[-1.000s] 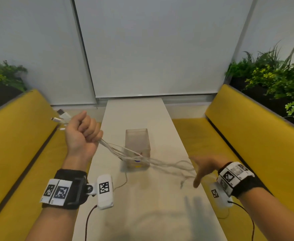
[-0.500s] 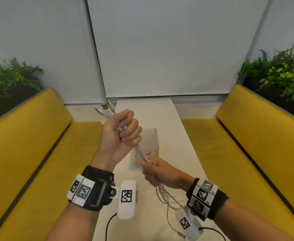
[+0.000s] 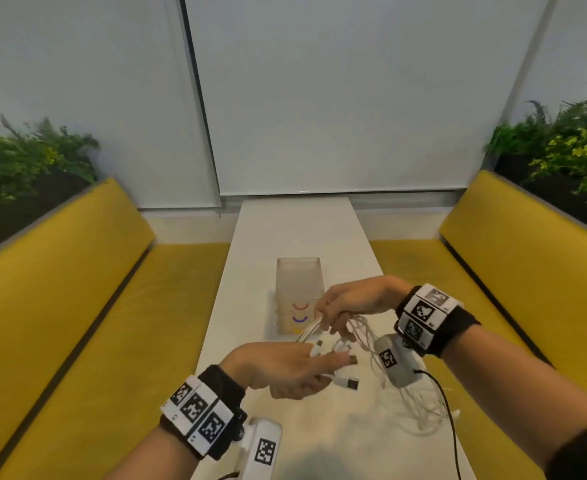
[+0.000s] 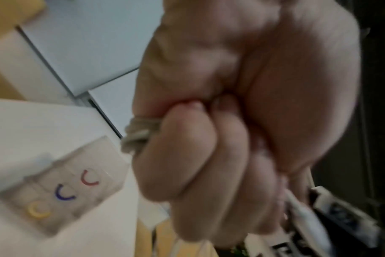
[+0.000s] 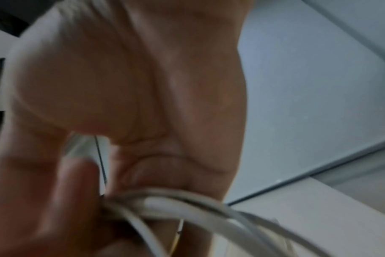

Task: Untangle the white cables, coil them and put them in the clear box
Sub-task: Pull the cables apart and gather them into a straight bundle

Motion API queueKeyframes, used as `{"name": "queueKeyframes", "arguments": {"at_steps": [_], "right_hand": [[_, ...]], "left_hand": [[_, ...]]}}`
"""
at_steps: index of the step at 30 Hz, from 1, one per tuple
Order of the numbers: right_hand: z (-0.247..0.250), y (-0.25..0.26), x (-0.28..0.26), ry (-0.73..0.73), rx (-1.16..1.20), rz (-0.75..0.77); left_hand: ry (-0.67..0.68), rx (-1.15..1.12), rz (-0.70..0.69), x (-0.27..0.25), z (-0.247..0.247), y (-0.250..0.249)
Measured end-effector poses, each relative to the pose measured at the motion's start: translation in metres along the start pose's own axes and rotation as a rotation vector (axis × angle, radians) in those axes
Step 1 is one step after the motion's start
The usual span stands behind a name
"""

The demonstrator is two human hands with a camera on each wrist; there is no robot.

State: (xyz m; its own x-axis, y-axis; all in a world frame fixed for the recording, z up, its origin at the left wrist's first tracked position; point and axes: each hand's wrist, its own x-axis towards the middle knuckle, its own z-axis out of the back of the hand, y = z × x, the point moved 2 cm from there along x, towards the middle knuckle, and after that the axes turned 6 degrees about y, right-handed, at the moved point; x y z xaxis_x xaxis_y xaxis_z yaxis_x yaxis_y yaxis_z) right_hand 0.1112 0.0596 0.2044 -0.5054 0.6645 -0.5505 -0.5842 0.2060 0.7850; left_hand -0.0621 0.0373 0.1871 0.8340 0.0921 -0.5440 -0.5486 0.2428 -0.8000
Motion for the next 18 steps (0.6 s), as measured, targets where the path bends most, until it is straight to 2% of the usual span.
{"name": "queueKeyframes", "arguments": {"at_steps": [3,5,8,10,14,18], "right_hand": [[0.003,0.001,-0.004,-0.039,-0.129,-0.088],[0.002,0.001,-0.003,-0.123,-0.149,-0.115],[0.004,0.000,-0.003,-0.235,-0.216,-0.127],[0.004,-0.003,-0.005,-0.258,-0.264,-0.155],[0.004,-0.006,-0.009,-0.315,-0.365,-0.266],[0.000,0.000,-0.012,-0.354,-0.420,-0.297]], "left_hand": [[-0.313,0.005,0.044,0.010,0.010,0.013],[-0.452,0.021,-0.024,0.013,0.015,0.012],[-0.481,0.027,-0.139,0.018,0.017,0.009],[-0.471,-0.026,-0.116,0.024,0.015,0.011],[-0.522,-0.128,-0.157,0.036,0.008,0.015],[-0.569,-0.230,-0.153,0.051,0.012,0.031]]}}
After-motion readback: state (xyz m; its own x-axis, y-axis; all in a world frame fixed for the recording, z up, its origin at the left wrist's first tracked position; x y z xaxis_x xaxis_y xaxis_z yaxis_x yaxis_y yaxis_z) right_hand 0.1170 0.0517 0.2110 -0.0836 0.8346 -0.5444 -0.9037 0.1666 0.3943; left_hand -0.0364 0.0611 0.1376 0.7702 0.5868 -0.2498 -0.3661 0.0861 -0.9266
